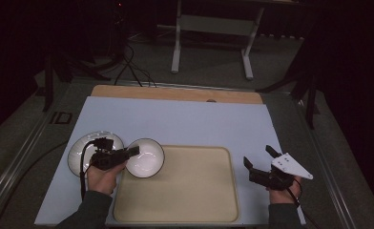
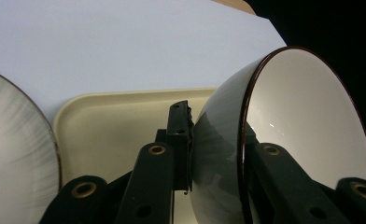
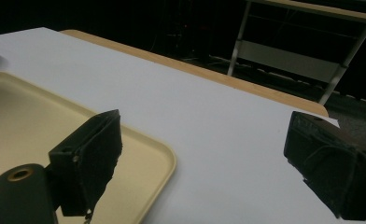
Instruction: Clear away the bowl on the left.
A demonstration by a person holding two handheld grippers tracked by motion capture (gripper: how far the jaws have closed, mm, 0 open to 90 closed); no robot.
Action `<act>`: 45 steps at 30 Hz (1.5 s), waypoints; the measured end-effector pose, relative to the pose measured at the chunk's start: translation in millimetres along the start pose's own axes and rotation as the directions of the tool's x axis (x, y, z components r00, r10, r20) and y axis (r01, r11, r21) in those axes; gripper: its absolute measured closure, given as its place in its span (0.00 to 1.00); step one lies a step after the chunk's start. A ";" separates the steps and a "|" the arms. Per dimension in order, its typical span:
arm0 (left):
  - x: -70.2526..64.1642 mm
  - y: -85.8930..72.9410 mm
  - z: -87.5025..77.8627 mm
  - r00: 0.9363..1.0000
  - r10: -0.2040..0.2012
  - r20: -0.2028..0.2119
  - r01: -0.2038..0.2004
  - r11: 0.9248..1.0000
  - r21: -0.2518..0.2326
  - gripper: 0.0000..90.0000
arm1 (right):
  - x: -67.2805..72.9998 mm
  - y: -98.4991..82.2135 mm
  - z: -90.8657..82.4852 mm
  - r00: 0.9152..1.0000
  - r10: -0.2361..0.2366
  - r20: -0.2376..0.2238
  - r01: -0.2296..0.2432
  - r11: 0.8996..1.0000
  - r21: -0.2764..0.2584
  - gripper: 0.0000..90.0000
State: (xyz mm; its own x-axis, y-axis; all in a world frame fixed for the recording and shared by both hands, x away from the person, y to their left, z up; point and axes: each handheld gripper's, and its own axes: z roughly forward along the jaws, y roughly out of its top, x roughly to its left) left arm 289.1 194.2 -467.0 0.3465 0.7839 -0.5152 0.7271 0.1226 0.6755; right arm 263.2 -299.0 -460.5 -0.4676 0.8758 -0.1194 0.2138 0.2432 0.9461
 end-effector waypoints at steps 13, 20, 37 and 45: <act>-8.4 -3.0 7.6 1.000 0.014 0.015 -0.014 1.000 0.019 0.86 | -0.2 0.0 0.0 1.000 0.000 0.000 0.000 1.000 0.000 0.12; -11.4 -4.5 10.7 1.000 0.014 0.029 -0.014 1.000 0.022 0.86 | -0.3 0.1 -0.3 1.000 -0.002 -0.001 0.002 1.000 -0.002 0.12; -18.7 -9.7 20.3 0.999 0.024 0.042 -0.026 0.999 0.044 0.86 | -0.1 0.1 -0.3 1.000 -0.003 -0.001 0.003 1.000 -0.002 0.12; -20.7 -13.1 26.0 0.999 0.027 0.041 -0.029 0.998 0.064 0.86 | -0.1 0.2 -0.4 1.000 -0.003 -0.002 0.003 1.000 -0.002 0.12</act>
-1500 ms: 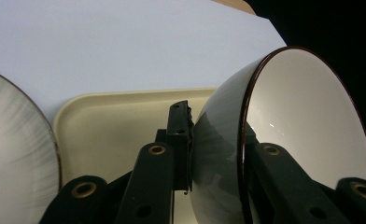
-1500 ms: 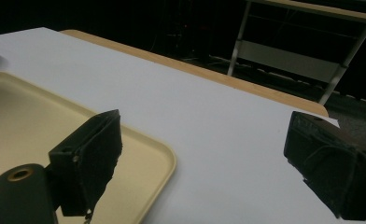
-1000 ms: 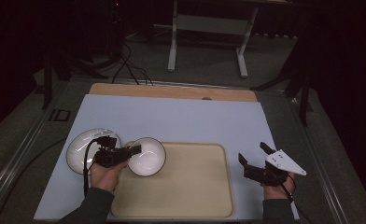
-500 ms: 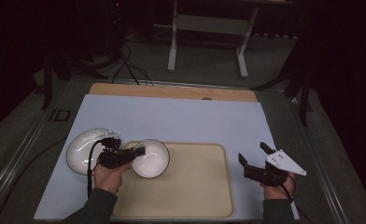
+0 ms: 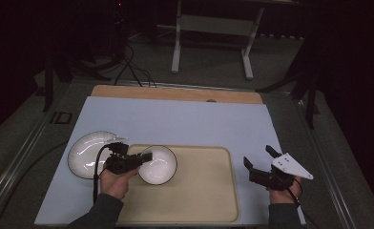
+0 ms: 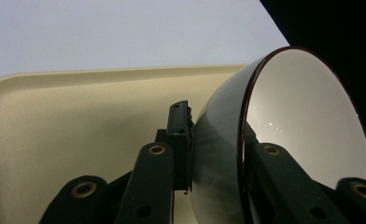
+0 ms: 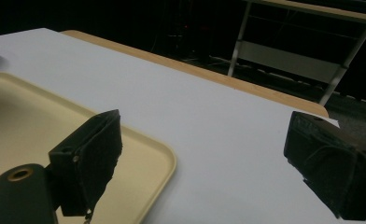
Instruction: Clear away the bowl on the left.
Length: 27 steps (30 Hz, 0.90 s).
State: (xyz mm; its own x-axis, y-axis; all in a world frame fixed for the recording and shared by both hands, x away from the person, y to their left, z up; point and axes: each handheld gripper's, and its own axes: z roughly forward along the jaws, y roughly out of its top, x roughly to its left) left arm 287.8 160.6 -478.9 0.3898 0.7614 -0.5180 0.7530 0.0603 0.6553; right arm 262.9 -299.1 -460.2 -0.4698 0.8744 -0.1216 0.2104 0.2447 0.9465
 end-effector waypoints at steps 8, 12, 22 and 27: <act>-1.8 -3.3 5.9 1.000 0.009 -0.006 -0.009 1.000 0.019 0.86 | -0.2 0.0 -0.1 1.000 0.002 0.001 -0.002 1.000 0.000 0.12; -2.2 -5.9 10.3 1.000 0.013 -0.010 -0.013 0.999 0.032 0.86 | -0.1 0.1 -0.3 1.000 0.001 0.001 -0.001 1.000 -0.001 0.12; 0.2 -11.2 21.8 1.000 0.018 -0.019 -0.017 0.998 0.068 0.86 | -0.2 0.1 -0.7 1.000 0.002 0.002 -0.002 1.000 -0.002 0.12; 0.0 -12.6 26.3 0.999 0.027 -0.024 -0.025 0.996 0.082 0.86 | -0.2 0.1 -0.8 1.000 0.002 0.002 -0.002 1.000 -0.002 0.12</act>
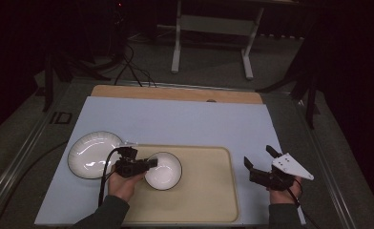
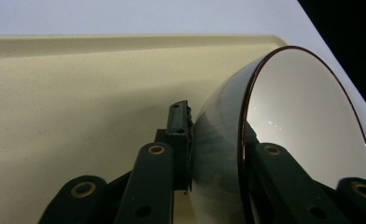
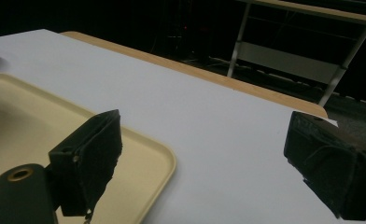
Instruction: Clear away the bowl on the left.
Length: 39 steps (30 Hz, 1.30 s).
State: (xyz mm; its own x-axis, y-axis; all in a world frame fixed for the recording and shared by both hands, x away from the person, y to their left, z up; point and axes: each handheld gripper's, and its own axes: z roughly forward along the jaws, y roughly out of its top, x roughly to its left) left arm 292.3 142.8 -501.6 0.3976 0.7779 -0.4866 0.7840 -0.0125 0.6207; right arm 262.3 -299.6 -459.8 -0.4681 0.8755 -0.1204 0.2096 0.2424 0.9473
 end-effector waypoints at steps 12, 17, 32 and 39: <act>0.3 -5.4 14.6 1.000 -0.002 -0.003 0.002 0.999 0.044 0.84 | 0.1 0.0 0.0 1.000 0.000 0.000 0.000 1.000 0.000 0.12; 3.6 -5.3 16.3 1.000 -0.021 0.005 0.021 0.999 0.050 0.84 | 0.1 0.0 -0.1 1.000 0.000 0.000 0.000 1.000 0.000 0.12; 4.8 -1.9 13.3 0.997 0.004 -0.078 0.002 0.997 0.074 0.64 | 0.4 0.0 0.0 1.000 -0.001 -0.001 0.001 1.000 0.000 0.12; 3.3 2.4 -1.0 0.997 0.040 -0.072 -0.037 0.999 0.029 0.45 | 0.1 0.1 -0.2 1.000 0.000 0.000 0.000 1.000 -0.001 0.12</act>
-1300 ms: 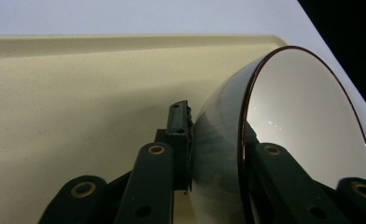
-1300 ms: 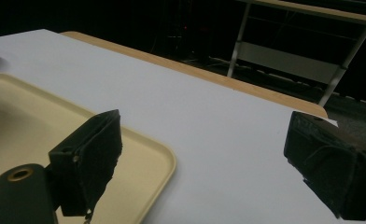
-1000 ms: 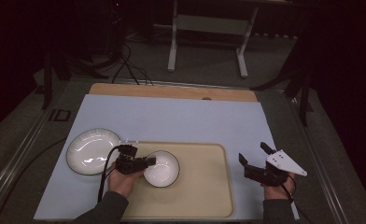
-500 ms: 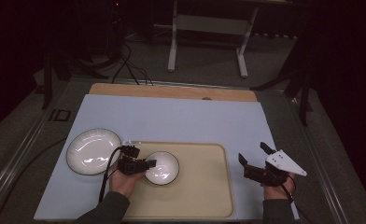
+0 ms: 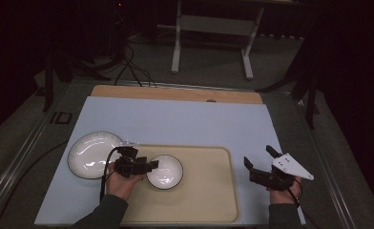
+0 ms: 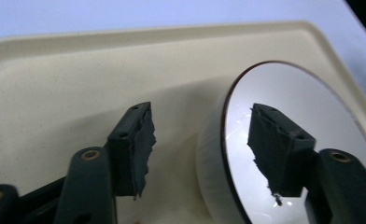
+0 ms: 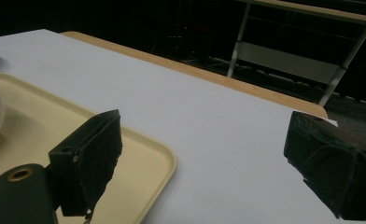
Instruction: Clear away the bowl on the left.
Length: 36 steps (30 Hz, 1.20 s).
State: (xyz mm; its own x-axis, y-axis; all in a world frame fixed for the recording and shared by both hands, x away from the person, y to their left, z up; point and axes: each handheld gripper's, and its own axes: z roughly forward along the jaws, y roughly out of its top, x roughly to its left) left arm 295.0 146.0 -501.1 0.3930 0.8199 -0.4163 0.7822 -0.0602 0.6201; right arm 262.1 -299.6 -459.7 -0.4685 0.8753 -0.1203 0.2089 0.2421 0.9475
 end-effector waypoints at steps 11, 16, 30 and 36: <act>-2.7 2.6 -23.7 0.998 0.067 -0.001 -0.066 0.993 -0.093 0.39 | -0.3 0.0 -0.3 1.000 0.003 0.000 -0.003 1.000 -0.002 0.12; 1.2 3.9 -35.4 0.996 0.085 -0.003 -0.084 0.987 -0.140 0.38 | -0.2 0.1 -0.3 1.000 0.004 0.000 -0.004 1.000 -0.003 0.12; 23.0 5.5 -77.0 0.994 0.110 -0.016 -0.110 0.949 -0.295 0.35 | -0.7 0.2 -0.9 1.000 0.006 0.001 -0.006 1.000 -0.005 0.12; 34.2 2.6 -93.7 0.990 0.113 -0.079 -0.134 0.927 -0.351 0.35 | -0.6 0.4 -0.9 1.000 0.006 0.001 -0.006 1.000 -0.006 0.12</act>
State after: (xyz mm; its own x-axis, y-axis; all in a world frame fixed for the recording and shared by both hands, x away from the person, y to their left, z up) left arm 265.1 227.2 -451.5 0.4399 0.8501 -0.2896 0.5029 0.0340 0.8637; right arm 261.7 -300.3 -459.0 -0.4666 0.8770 -0.1145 0.2071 0.2342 0.9499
